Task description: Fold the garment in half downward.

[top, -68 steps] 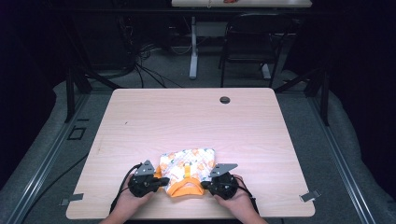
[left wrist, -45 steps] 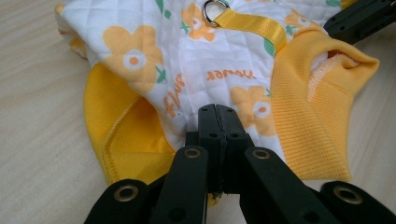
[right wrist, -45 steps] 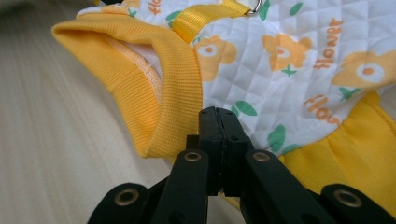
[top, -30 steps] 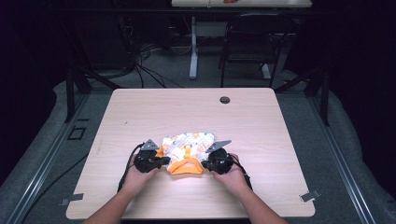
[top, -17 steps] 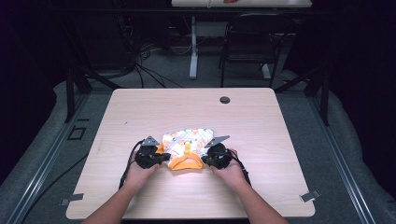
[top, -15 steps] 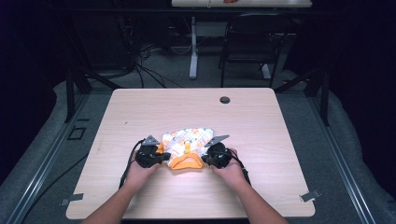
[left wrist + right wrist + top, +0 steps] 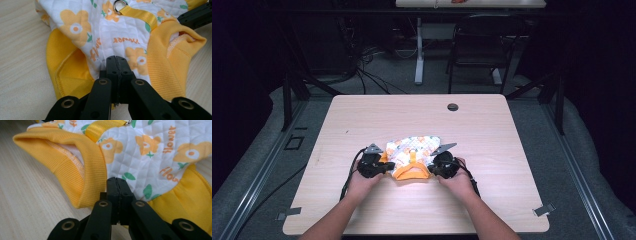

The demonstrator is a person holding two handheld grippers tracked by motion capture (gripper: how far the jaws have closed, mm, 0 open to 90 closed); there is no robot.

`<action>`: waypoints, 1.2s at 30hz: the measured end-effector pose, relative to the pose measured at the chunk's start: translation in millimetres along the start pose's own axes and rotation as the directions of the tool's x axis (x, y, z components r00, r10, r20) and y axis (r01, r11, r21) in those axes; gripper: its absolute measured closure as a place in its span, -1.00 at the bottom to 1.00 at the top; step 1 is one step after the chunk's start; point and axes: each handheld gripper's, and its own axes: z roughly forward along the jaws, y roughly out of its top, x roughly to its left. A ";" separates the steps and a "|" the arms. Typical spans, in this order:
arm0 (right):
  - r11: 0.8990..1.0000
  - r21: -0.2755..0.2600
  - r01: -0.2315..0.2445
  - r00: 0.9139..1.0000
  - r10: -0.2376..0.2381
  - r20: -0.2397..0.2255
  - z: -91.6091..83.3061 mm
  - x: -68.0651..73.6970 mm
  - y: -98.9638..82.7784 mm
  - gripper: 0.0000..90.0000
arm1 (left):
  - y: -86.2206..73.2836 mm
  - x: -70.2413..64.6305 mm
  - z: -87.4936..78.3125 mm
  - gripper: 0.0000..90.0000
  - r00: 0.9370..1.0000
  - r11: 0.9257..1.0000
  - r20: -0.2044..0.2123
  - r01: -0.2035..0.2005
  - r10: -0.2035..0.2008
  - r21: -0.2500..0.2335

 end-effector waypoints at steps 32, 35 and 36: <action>0.993 -0.115 0.009 1.000 -0.008 0.017 -70.2 15.1 -17.4 0.43 | -1.2 -21.0 -64.0 0.38 0.998 0.992 -0.039 -0.049 0.045 -0.114; 0.993 -0.120 0.007 1.000 -0.004 0.028 -75.4 15.8 -24.7 0.39 | -11.6 -22.4 -70.6 0.34 0.998 0.993 -0.055 -0.049 0.044 -0.108; 0.991 -0.135 -0.019 0.999 0.022 0.022 -80.9 15.8 -32.8 0.37 | -15.4 -22.9 -72.4 0.32 0.997 0.993 -0.057 -0.054 0.048 -0.109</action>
